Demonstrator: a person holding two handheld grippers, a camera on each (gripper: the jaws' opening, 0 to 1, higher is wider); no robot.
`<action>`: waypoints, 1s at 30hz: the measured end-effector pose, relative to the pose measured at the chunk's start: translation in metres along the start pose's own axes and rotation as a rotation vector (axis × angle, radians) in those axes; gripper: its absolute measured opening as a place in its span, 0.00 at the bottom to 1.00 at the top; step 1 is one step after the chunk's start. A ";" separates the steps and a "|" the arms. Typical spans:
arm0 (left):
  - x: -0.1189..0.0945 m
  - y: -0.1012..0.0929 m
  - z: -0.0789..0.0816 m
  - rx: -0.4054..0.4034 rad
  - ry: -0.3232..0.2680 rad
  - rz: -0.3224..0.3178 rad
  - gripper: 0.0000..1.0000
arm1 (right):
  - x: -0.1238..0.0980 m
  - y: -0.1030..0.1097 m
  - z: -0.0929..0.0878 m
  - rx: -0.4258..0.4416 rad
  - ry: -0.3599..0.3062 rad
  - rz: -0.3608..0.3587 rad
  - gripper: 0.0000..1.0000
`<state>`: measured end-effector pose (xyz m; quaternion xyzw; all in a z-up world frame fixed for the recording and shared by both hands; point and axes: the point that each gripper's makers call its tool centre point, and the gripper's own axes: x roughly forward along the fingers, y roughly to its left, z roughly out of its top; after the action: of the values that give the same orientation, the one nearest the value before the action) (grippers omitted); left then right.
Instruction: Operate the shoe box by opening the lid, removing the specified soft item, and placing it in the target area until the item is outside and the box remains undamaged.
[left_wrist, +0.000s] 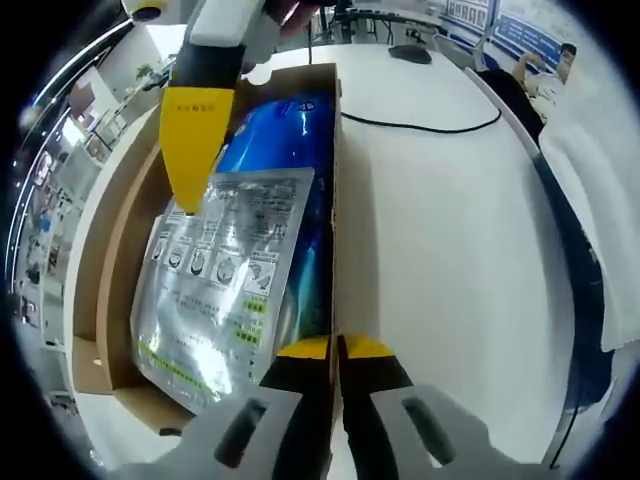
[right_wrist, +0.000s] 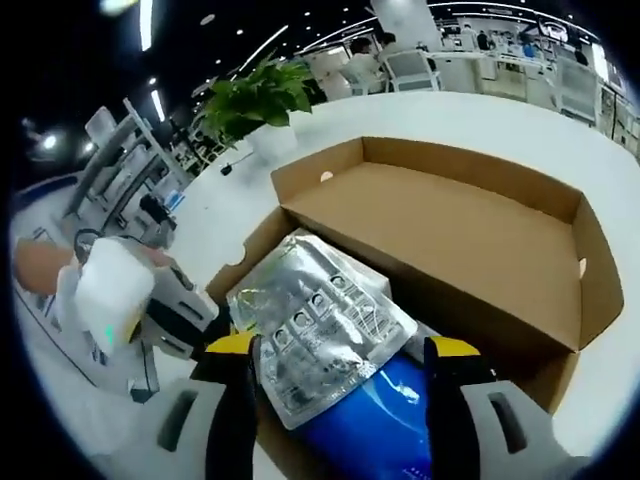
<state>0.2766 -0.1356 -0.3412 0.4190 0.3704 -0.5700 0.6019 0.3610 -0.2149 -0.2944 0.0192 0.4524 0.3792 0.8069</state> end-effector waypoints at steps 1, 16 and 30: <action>0.000 0.000 0.000 0.000 0.000 -0.001 0.01 | 0.001 -0.001 -0.001 0.002 0.004 0.000 0.66; 0.000 -0.001 0.000 0.004 -0.001 -0.003 0.01 | 0.006 0.001 -0.001 0.068 -0.049 0.026 0.51; 0.000 0.000 0.000 0.004 0.002 0.003 0.01 | -0.010 0.016 0.022 0.192 -0.175 0.136 0.40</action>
<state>0.2762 -0.1356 -0.3417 0.4212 0.3692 -0.5694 0.6017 0.3650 -0.2030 -0.2680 0.1596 0.4122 0.3847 0.8103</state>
